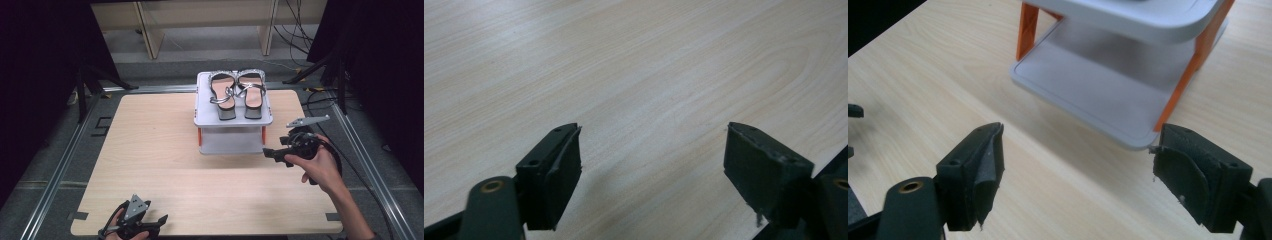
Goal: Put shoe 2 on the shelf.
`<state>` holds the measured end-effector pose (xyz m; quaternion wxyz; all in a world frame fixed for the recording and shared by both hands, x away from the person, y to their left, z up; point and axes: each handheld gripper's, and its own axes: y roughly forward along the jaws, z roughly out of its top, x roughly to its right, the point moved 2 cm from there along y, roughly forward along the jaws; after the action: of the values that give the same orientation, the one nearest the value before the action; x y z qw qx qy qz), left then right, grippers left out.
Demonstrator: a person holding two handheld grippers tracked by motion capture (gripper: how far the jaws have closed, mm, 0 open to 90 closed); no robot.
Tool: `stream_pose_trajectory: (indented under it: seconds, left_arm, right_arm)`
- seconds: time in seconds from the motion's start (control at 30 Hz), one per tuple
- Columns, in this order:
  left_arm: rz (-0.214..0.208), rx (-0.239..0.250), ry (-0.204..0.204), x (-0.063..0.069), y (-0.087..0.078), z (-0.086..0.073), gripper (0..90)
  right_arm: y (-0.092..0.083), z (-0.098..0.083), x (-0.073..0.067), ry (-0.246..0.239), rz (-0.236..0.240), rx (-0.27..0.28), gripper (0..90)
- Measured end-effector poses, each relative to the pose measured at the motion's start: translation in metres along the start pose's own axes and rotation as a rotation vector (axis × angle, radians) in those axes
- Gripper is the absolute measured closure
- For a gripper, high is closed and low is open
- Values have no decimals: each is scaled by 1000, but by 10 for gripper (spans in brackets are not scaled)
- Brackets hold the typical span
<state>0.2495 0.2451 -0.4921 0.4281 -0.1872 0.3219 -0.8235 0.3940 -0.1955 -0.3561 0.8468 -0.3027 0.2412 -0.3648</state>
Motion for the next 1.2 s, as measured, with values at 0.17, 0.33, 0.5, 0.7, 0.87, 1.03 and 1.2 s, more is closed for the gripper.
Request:
stream_pose_trajectory:
  seconds: [0.17, 0.33, 0.5, 0.7, 0.87, 1.03, 1.2]
  left_arm:
    - [-6, 39, -23, 1, 0, 2, 158]
    - [5, 31, -13, 0, 0, 1, 153]
    - [0, 21, -1, 0, -1, 1, 154]
    - [4, 18, 15, -1, -2, 2, 154]
    - [2, 19, 6, 0, -2, 1, 154]
    - [14, 15, 10, -2, -3, 1, 154]
    - [6, 25, 2, -1, -3, 2, 154]
  right_arm:
    - [9, -21, -5, -14, 3, -7, 200]
    - [16, -38, -10, -19, 20, -28, 197]
    - [25, -54, -17, -36, 42, -40, 190]
    - [31, -71, -24, -69, 43, -24, 199]
    - [36, -87, -25, -57, 65, -30, 192]
    - [40, -100, -25, -46, 70, -33, 179]
    - [44, -117, -28, -3, 90, -70, 182]
